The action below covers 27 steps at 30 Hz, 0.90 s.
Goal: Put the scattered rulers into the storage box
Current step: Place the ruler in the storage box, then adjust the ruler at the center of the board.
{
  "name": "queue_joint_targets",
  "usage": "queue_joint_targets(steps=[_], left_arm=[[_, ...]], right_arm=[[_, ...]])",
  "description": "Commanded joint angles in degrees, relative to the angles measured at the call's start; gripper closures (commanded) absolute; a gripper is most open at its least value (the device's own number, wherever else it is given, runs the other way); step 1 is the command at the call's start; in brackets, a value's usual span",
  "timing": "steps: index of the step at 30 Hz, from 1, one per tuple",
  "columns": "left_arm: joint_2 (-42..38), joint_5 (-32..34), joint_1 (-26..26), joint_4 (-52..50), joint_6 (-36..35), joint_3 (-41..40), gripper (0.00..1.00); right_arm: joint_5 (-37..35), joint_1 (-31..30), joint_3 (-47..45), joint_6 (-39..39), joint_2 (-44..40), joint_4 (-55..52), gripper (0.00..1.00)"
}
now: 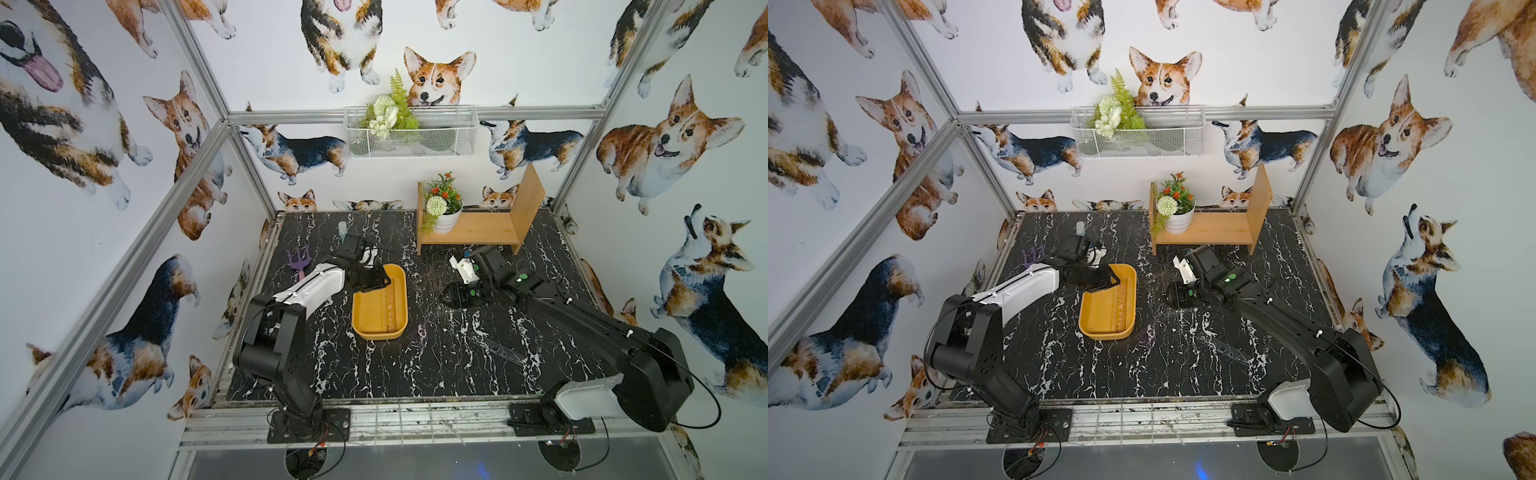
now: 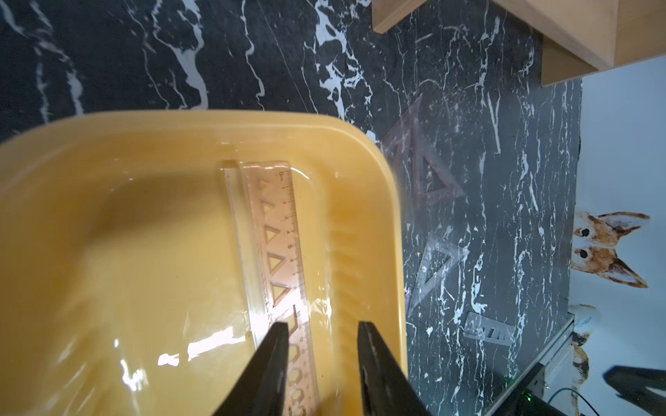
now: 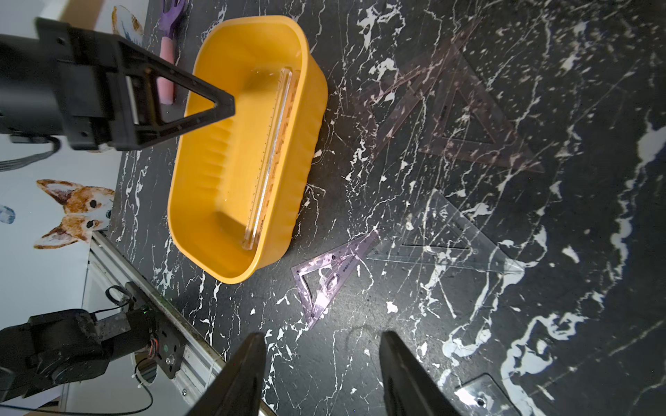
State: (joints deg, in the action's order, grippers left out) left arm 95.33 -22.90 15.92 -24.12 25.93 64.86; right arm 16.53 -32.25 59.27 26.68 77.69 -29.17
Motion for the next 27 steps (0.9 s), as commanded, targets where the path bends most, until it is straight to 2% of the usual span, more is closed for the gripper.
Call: queue_joint_targets(steps=[1,14,27], left_arm=[[-3.39,3.35,-0.01,-4.40,-1.50,2.02,0.61],[-9.22,4.04,1.93,-12.70,-2.78,9.10,0.60],[-14.22,3.20,12.45,-4.62,5.56,0.08,0.60]], right_arm=[[-2.30,-0.10,0.63,-0.91,-0.35,-2.02,0.44],[-8.64,-0.10,1.23,-2.31,1.12,-7.10,0.53],[-12.31,-2.33,-3.09,0.32,2.03,-9.94,0.53]])
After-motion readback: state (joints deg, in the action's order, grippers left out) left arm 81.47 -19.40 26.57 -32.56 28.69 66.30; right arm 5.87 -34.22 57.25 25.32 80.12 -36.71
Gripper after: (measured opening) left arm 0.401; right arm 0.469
